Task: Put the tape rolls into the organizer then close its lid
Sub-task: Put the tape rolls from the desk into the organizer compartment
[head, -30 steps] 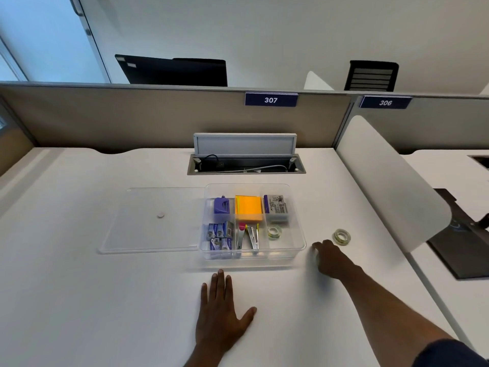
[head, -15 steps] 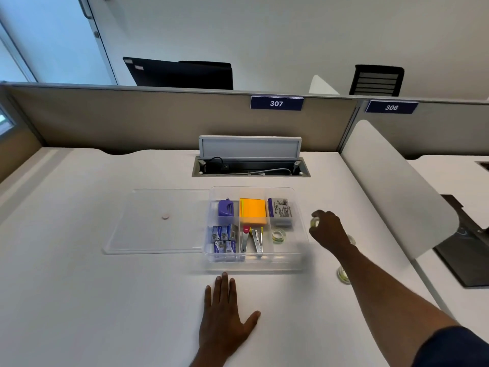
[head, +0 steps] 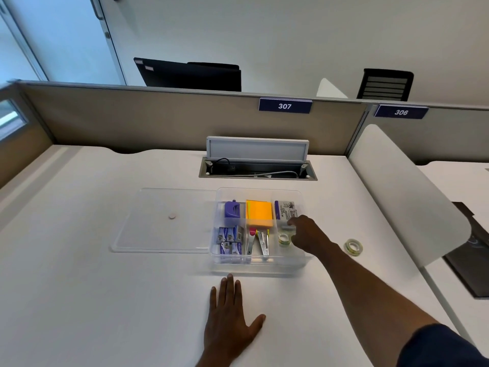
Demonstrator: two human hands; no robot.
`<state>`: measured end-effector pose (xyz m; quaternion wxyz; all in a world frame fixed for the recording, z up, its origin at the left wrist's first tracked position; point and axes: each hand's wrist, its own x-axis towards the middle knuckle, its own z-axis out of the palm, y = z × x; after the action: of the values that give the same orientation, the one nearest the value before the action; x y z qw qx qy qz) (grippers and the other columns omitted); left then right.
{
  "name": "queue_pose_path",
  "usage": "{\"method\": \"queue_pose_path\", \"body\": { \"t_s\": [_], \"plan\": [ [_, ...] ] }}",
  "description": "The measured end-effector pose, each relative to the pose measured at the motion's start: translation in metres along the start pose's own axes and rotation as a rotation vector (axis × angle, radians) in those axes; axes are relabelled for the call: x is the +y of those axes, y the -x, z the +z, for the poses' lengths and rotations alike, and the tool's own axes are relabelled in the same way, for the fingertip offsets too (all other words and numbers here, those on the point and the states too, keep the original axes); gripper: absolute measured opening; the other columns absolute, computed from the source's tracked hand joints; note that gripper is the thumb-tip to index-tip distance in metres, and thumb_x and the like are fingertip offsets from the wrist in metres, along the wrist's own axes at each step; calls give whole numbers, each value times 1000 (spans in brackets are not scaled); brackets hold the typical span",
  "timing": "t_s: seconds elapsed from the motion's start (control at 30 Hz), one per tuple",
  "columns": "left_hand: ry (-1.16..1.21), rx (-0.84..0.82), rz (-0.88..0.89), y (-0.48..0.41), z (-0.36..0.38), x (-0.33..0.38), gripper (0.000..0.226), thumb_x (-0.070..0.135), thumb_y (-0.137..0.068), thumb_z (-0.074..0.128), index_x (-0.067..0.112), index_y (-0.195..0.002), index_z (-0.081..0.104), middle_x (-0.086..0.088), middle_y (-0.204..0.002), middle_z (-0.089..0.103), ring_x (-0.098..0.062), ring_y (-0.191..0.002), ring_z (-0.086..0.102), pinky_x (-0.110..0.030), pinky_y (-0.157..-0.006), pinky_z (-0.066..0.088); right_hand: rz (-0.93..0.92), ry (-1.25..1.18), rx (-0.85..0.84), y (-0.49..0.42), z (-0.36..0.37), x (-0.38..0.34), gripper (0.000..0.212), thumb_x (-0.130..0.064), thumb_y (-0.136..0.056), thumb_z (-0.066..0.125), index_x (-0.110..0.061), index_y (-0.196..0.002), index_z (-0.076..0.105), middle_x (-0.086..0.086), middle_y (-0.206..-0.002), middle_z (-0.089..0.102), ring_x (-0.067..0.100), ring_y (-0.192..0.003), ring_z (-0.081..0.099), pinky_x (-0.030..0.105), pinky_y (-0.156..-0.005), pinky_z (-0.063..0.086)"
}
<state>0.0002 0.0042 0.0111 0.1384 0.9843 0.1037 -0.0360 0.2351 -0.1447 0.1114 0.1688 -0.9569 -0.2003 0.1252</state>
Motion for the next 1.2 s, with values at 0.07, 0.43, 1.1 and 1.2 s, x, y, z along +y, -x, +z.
{"method": "queue_pose_path", "body": {
  "t_s": [0.07,0.43,1.1,1.2],
  "plan": [
    [-10,8,-2,1,-1,0,107,86,-74,13,10,-150,10,-10,-158,-3,-24,-144,-17,-39,-109,-19,5,8,3,0,2,1,47,1,-80,58,-4,-127,55,19,-132,53,32,-126,48,34,-110,38],
    [-5,-73,-25,1,-2,1,98,80,-79,23,4,-136,48,-16,-147,40,-32,-135,37,-42,-109,2,14,39,-34,0,9,5,43,-1,-83,58,-6,-125,57,15,-132,53,27,-125,49,30,-107,38],
    [-25,74,15,0,10,-3,98,79,-80,33,4,-143,34,-16,-154,20,-17,-143,-18,-43,-112,-3,530,54,276,27,0,69,37,-6,-83,56,3,-117,49,27,-121,49,47,-110,52,47,-95,47],
    [-50,43,3,-1,10,-3,97,78,-77,40,4,-140,42,-16,-152,25,-27,-143,10,-43,-112,-1,615,55,130,38,7,89,40,-14,-85,53,-2,-123,46,23,-130,42,44,-118,46,45,-101,42]
  ]
}}
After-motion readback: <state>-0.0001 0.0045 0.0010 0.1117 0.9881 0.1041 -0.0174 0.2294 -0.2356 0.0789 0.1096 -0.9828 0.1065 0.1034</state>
